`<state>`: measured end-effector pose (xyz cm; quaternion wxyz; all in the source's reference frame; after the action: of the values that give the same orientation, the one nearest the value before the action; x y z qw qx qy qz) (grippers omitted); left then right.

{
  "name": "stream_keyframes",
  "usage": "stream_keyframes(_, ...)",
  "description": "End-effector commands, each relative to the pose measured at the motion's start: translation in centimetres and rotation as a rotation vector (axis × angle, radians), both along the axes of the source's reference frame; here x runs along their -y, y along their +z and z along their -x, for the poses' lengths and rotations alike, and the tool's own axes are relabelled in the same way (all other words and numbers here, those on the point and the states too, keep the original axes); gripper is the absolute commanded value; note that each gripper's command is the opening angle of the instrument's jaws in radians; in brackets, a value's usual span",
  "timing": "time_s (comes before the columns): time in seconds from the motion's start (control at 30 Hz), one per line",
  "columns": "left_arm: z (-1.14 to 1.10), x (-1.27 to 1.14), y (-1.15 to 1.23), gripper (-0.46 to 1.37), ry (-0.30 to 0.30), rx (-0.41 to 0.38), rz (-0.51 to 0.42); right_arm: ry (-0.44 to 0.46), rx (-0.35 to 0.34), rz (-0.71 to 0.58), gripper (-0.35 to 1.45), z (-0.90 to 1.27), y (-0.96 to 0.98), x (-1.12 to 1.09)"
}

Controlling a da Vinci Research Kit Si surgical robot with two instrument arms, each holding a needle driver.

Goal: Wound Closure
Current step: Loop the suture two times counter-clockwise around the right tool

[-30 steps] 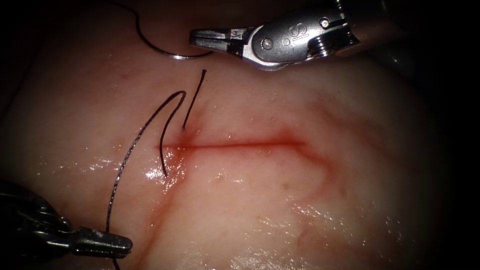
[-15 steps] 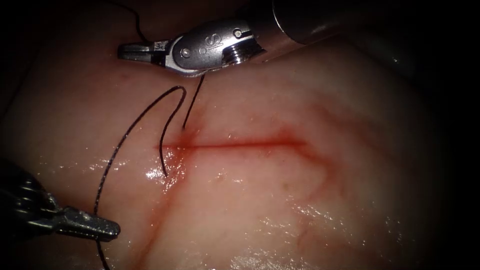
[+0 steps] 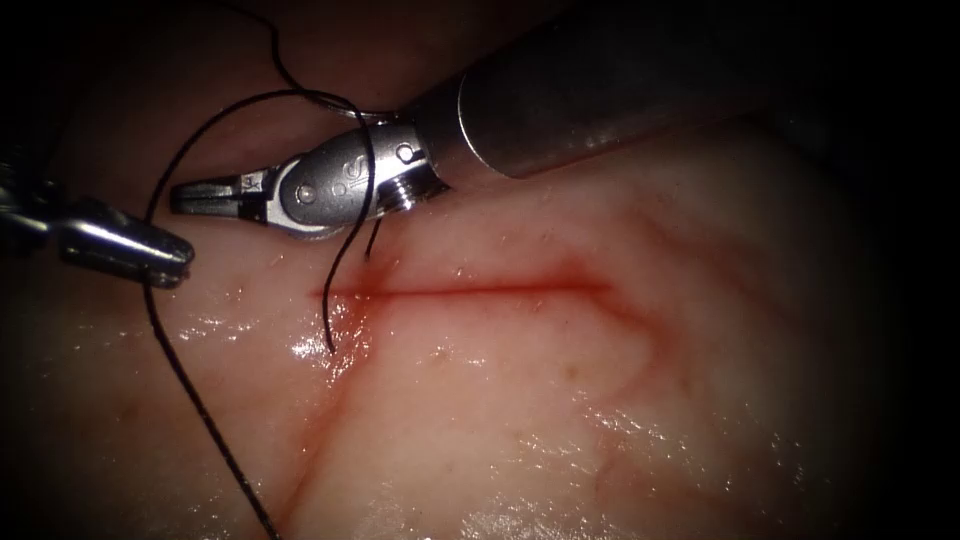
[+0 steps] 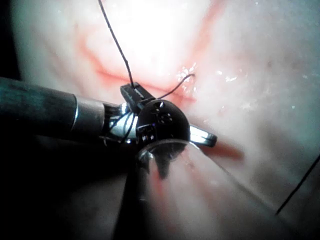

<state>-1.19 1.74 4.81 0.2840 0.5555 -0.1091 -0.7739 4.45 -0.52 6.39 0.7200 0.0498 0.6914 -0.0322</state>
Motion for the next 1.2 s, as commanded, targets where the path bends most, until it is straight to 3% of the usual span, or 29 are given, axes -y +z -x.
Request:
stream_keyframes(0.03, -0.03, -0.02, 0.06, -0.35, 0.006, -0.002, -0.026, -0.009, -0.009, 0.001, -0.35, 0.02, -0.02, 0.01)
stream_keyframes(0.1, -0.07, -0.06, 0.2, -0.35, 0.012, -0.001, -0.064, -0.02, -0.021, -0.004, -0.35, 0.06, -0.06, 0.05)
stream_keyframes(0.13, -0.13, -0.09, 0.36, -0.35, 0.014, 0.001, -0.13, -0.035, -0.037, -0.003, -0.35, 0.1, -0.09, 0.09)
stream_keyframes(0.3, -0.3, -0.16, 0.77, -0.35, 0.06, 0.005, -0.22, -0.073, -0.078, -0.018, -0.35, 0.27, -0.17, 0.2)
stream_keyframes(0.53, -0.47, -0.23, 1.17, -0.35, 0.077, 0.003, -0.266, -0.054, -0.172, -0.058, -0.35, 0.62, -0.21, 0.27)
stream_keyframes(0.6, -0.46, -0.21, 1.25, -0.35, 0.082, -0.005, -0.265, -0.045, -0.17, -0.056, -0.35, 0.68, -0.18, 0.28)
stream_keyframes(0.97, -0.07, 0.2, 1.93, -0.35, 0.119, -0.041, -0.29, 0.13, -0.192, -0.008, -0.35, 0.78, 0.0, 0.26)
stream_keyframes(1.2, 0.24, 0.51, 2.0, -0.35, 0.142, -0.022, -0.283, 0.234, -0.201, -0.003, -0.35, 0.72, -0.18, 0.13)
